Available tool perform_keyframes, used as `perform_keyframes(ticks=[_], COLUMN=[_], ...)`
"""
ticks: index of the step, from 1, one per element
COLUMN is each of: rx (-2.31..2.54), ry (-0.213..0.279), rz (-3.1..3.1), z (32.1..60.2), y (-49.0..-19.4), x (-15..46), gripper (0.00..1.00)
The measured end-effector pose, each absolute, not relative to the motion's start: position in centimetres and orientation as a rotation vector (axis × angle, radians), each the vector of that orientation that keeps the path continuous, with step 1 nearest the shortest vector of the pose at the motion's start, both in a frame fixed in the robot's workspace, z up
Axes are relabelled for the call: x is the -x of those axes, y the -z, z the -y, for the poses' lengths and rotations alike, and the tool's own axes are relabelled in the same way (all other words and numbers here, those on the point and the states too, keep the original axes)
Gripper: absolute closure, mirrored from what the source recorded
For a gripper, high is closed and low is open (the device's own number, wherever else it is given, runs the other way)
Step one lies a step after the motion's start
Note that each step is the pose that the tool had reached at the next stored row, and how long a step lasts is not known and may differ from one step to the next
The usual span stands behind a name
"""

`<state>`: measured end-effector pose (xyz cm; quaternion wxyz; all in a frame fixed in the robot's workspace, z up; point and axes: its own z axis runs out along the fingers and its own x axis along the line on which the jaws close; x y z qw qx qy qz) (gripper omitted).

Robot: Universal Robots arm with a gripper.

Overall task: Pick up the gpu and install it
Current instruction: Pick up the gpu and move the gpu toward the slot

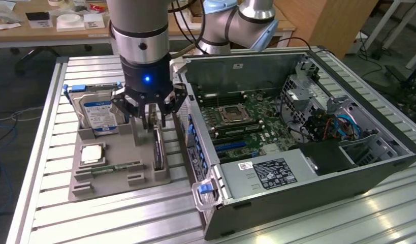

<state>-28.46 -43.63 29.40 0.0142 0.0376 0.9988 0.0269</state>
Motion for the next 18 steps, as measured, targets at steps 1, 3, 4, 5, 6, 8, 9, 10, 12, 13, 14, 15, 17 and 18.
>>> perform_keyframes(ticks=[1,3,4,5,6,8,9,10,12,13,14,15,17,18], rx=[-0.117,-0.117,-0.117,-0.117,-0.117,-0.117,-0.117,-0.117,-0.117,-0.117,-0.117,-0.117,-0.117,-0.117], ry=[-0.083,-0.084,-0.083,-0.083,-0.084,-0.083,-0.084,-0.084,-0.084,-0.084,-0.084,-0.083,-0.084,-0.084], rz=[-3.110,-3.110,-3.110,-3.110,-3.110,-3.110,-3.110,-3.110,-3.110,-3.110,-3.110,-3.110,-3.110,-3.110], z=[43.63,43.63,43.63,43.63,43.63,43.63,43.62,43.63,43.63,43.63,43.63,43.63,43.62,43.62], y=[-29.41,-29.40,-29.41,-29.41,-29.40,-29.40,-29.39,-29.40,-29.40,-29.40,-29.40,-29.40,-29.36,-29.25], x=[28.46,28.46,28.46,28.46,28.46,28.45,28.41,28.35,28.24,28.24,28.24,28.24,28.23,28.23], gripper=[0.56,0.56,0.56,0.56,0.56,0.56,0.56,0.56,0.56,0.56,0.56,0.56,0.56,0.56])
